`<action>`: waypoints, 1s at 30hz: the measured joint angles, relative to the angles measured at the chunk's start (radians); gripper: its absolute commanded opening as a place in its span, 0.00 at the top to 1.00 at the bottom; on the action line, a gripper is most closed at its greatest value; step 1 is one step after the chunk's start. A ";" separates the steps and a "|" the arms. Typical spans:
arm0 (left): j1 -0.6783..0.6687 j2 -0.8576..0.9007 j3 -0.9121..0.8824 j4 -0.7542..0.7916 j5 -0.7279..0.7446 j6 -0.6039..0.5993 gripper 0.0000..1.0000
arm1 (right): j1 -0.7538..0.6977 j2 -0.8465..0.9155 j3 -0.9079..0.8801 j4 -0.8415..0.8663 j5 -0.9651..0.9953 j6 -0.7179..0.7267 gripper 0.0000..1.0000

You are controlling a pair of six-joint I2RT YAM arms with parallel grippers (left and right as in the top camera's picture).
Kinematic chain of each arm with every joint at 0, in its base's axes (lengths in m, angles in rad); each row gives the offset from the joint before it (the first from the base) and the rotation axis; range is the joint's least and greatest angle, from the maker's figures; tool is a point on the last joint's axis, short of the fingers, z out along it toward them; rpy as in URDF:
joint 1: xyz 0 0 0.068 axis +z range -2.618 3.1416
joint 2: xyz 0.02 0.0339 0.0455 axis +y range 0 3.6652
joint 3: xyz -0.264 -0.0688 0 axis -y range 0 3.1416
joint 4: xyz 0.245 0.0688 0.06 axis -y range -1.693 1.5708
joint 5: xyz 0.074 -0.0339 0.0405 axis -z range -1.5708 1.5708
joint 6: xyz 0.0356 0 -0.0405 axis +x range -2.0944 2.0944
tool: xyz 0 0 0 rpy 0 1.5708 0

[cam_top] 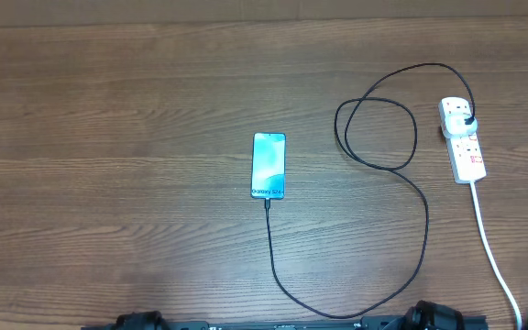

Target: Plug charger to phone and switch on socket

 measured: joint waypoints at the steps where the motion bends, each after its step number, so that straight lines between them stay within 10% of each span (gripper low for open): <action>1: 0.000 0.000 0.000 0.009 0.000 -0.015 0.00 | 0.000 -0.048 -0.014 0.014 -0.001 -0.005 0.96; 9: 0.000 -0.005 -0.175 0.273 -0.007 -0.167 0.00 | -0.016 -0.265 -0.039 0.045 -0.003 -0.098 0.93; 30: 0.000 0.000 -1.451 1.471 0.169 -0.216 0.00 | 0.099 -0.313 0.078 0.135 -0.008 -0.144 0.68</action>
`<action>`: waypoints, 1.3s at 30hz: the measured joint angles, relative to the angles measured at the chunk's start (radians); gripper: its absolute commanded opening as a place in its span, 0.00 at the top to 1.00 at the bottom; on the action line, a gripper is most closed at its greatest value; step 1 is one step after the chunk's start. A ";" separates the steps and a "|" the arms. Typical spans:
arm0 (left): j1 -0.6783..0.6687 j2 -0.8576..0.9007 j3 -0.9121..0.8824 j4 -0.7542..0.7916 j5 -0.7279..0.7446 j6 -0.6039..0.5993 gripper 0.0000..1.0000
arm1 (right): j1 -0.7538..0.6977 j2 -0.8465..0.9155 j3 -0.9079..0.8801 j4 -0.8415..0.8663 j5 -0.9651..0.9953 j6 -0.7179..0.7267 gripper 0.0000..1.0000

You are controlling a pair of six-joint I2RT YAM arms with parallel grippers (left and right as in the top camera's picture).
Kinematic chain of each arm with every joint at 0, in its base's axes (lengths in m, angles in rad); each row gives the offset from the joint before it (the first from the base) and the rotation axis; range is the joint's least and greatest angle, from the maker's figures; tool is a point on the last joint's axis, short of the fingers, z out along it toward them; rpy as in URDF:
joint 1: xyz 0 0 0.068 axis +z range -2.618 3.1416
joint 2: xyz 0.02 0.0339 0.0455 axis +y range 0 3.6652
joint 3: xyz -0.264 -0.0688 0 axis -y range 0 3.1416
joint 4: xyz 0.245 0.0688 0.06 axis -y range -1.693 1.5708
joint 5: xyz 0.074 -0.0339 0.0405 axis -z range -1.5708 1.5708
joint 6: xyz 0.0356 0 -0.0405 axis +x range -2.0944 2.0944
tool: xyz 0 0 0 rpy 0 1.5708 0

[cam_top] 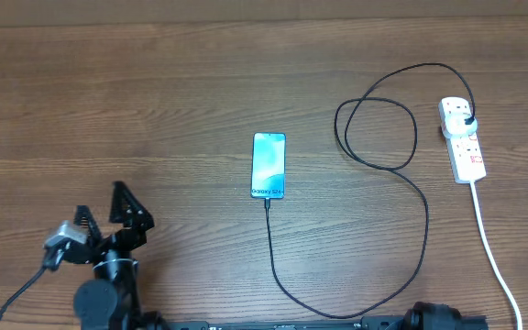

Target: Plug charger to phone and switch on socket

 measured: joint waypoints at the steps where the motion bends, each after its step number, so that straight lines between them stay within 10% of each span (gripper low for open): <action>1: 0.000 0.000 -0.037 0.027 0.000 0.000 0.00 | 0.000 -0.002 0.000 0.001 0.000 0.001 0.68; 31: 0.000 0.000 -0.202 0.129 0.021 0.039 0.01 | 0.047 -0.289 -0.256 0.148 -0.037 0.008 0.77; 36: 0.000 0.000 -0.210 0.132 0.076 0.093 0.00 | 0.048 -0.293 -0.261 0.151 -0.039 0.010 0.33; 37: 0.000 0.000 -0.210 0.133 0.080 0.107 0.01 | 0.047 -0.294 -0.262 0.151 -0.039 0.002 0.00; 39: 0.000 0.000 -0.211 0.134 0.087 0.127 0.01 | 0.047 -0.294 -0.266 0.152 -0.035 0.007 0.00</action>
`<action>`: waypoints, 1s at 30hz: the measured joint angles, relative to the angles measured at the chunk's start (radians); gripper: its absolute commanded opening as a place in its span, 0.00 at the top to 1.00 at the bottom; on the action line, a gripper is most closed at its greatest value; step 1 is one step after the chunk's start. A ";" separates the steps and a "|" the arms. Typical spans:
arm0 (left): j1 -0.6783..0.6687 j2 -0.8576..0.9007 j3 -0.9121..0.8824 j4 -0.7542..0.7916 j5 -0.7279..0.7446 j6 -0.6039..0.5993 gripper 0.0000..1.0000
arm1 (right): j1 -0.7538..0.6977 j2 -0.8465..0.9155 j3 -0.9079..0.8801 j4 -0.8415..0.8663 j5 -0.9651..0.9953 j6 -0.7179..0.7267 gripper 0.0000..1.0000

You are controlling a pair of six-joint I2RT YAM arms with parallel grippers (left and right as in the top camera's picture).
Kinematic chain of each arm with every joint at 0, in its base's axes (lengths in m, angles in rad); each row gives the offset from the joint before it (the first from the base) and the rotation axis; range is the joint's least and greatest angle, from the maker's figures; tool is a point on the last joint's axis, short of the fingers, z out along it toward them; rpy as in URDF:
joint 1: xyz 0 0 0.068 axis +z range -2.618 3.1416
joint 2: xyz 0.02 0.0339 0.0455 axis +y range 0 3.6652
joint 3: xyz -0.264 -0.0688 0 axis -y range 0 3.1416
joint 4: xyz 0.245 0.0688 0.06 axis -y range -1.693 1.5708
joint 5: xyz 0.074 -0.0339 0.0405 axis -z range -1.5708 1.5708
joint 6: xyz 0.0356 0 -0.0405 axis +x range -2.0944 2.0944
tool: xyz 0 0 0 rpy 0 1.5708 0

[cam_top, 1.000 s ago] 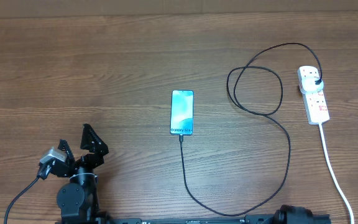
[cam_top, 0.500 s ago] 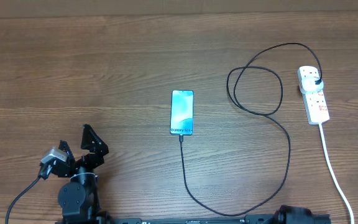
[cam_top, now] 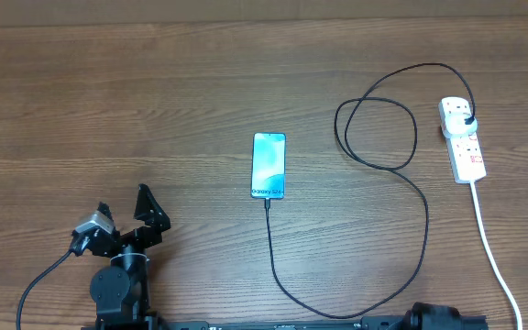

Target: Plug charger to phone and switch on socket

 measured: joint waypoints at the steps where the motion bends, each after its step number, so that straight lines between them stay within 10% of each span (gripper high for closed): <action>1: 0.000 0.000 0.000 0.000 0.003 0.008 0.00 | 0.000 -0.001 -0.005 -0.001 0.003 0.002 0.00; 30: 0.000 0.000 -0.003 0.001 0.014 0.035 0.01 | 0.222 -0.004 -0.138 0.014 0.158 -0.003 0.00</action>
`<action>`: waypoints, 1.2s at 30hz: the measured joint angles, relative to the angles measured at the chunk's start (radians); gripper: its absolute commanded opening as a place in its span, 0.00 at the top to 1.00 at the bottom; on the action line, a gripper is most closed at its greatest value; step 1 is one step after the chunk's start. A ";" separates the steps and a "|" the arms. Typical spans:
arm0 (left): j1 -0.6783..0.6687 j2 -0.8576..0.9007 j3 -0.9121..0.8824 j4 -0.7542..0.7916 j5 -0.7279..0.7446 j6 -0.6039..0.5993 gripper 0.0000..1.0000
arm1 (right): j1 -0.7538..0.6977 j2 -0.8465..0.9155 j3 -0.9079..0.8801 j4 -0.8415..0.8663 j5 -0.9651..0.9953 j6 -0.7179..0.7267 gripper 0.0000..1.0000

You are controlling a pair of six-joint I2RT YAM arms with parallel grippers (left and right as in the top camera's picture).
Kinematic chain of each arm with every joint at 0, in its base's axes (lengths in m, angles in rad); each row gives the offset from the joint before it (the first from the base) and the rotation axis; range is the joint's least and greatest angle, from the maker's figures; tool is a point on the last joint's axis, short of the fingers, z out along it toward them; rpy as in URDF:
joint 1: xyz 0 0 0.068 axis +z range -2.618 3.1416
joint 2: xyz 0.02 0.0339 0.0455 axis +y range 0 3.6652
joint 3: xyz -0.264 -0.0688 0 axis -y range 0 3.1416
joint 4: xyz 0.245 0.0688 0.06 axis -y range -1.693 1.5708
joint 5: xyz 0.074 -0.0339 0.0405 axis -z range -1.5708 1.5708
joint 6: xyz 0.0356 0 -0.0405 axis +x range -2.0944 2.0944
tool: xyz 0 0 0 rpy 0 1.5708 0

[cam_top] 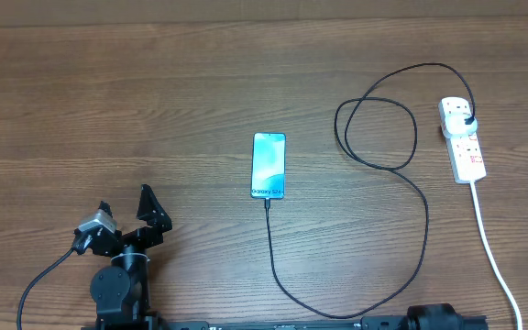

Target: Plug charger to phone and switch on socket

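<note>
A phone (269, 165) with a lit blue screen lies flat near the middle of the table. A black charger cable (273, 261) meets its near end, curves along the front edge and loops up to a plug in the white socket strip (463, 137) at the far right. My left gripper (126, 207) stands open near the front left, well short of the phone, with nothing between its fingers. The right gripper is out of view; only a dark base part shows at the bottom edge.
The socket strip's white lead (495, 257) runs down toward the front right corner. The wooden table (108, 110) has a pale wall along its far edge.
The left gripper has barely shifted, staying open at the front left. Phone, cable and socket strip lie as before.
At first no arm was over the table, with the cable at the phone's near end. Then the left gripper appeared open at the front left. It later stood slightly further right, and holds there now.
</note>
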 measured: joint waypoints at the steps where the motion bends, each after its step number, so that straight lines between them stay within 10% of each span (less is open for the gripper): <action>1: 0.000 0.000 0.000 0.000 0.000 0.000 0.00 | 0.000 0.000 -0.006 0.000 0.025 0.001 0.00; 36: 0.000 -0.001 -0.001 0.001 0.000 0.019 0.00 | -0.002 -0.002 -1.140 0.008 0.418 0.137 0.00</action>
